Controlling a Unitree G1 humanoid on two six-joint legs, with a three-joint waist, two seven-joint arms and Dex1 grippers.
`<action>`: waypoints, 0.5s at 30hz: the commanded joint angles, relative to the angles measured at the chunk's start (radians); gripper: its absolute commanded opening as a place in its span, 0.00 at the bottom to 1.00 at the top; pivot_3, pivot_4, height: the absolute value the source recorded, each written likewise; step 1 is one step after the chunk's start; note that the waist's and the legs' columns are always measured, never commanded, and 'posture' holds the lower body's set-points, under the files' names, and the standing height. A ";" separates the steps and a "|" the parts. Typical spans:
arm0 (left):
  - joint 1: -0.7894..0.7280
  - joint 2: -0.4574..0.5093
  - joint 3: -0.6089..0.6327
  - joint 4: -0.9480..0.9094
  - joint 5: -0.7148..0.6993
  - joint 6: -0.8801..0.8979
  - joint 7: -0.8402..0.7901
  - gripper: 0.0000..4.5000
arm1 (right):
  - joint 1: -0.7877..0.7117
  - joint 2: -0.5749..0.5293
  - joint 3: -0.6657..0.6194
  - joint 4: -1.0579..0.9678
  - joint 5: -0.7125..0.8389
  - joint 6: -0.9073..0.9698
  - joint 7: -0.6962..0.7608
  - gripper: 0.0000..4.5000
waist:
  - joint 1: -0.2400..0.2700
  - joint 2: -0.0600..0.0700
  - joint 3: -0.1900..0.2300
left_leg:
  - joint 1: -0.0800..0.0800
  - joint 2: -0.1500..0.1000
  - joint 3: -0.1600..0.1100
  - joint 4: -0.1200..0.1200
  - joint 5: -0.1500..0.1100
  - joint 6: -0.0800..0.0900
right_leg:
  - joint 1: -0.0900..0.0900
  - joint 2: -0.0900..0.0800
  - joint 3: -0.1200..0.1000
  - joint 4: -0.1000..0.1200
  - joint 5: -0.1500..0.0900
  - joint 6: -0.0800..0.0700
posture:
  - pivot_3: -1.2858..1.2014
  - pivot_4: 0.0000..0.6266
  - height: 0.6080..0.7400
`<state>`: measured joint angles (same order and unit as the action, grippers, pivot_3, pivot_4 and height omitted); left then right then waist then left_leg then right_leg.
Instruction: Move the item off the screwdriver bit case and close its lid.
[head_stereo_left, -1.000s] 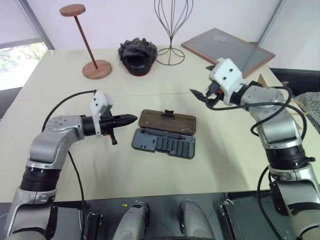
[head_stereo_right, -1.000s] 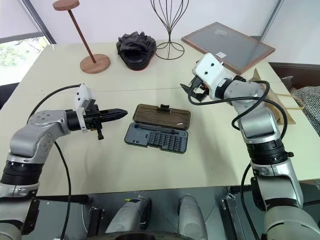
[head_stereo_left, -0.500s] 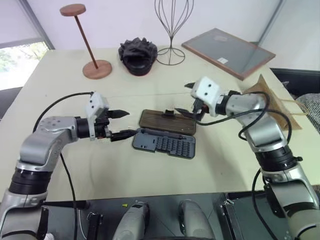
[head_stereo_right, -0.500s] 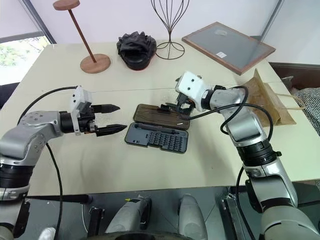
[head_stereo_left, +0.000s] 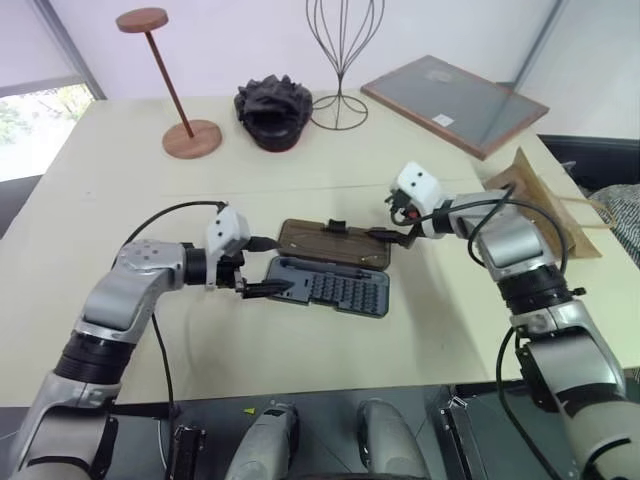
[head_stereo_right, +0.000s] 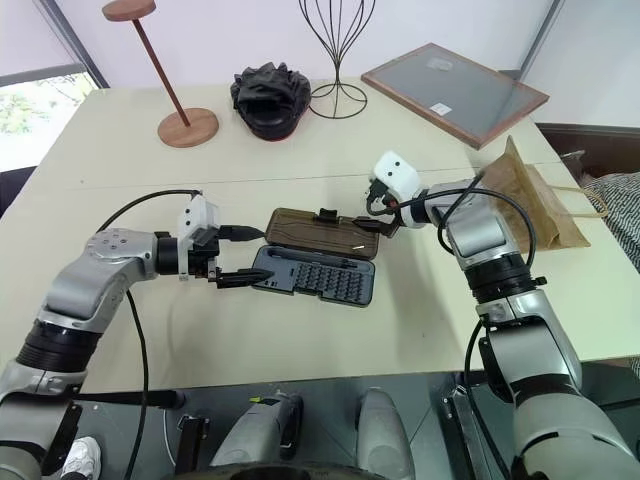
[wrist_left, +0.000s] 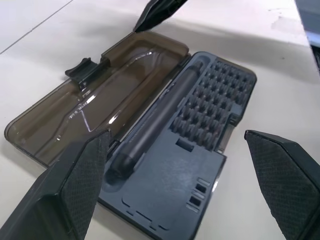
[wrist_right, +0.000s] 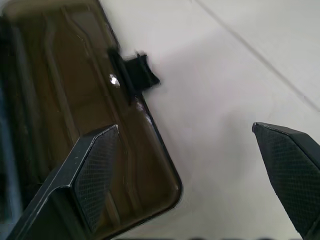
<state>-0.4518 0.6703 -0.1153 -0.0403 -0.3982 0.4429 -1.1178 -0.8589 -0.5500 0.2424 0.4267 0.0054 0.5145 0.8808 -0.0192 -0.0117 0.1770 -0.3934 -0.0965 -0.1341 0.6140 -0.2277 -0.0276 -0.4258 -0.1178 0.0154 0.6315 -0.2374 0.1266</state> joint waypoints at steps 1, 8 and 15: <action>0.014 -0.005 0.002 -0.023 0.019 -0.030 0.010 0.99 | -0.036 0.021 -0.002 0.046 -0.019 -0.047 -0.012 1.00 | -0.002 0.000 0.000 | 0.000 0.000 0.000 0.000 0.000 0.000 | 0.000 0.000 0.000 0.000 0.000 0.000 | 0.52 0.24 1.00; 0.034 -0.002 0.015 -0.048 0.023 -0.026 0.028 1.00 | -0.004 0.041 0.012 0.074 -0.041 -0.073 0.001 0.70 | 0.000 0.000 0.000 | 0.000 0.000 0.000 0.000 0.000 0.000 | 0.000 0.000 0.000 0.000 0.000 0.000 | 0.52 0.24 1.00; 0.013 0.001 0.029 -0.043 0.018 -0.027 0.045 1.00 | 0.036 0.037 0.038 0.052 -0.061 -0.087 0.035 0.00 | -0.006 -0.002 -0.001 | 0.001 0.000 0.000 0.000 0.000 0.000 | 0.000 0.000 0.000 0.001 0.000 0.000 | 0.52 0.24 1.00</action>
<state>-0.4245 0.6652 -0.1218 -0.0600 -0.3773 0.4271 -1.0782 -0.8345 -0.5283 0.2689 0.4974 -0.0492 0.4339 0.9201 -0.0251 -0.0135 0.1756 -0.3921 -0.0955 -0.1343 0.6142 -0.2277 -0.0276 -0.4250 -0.1164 0.0155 0.6320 -0.2366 0.1262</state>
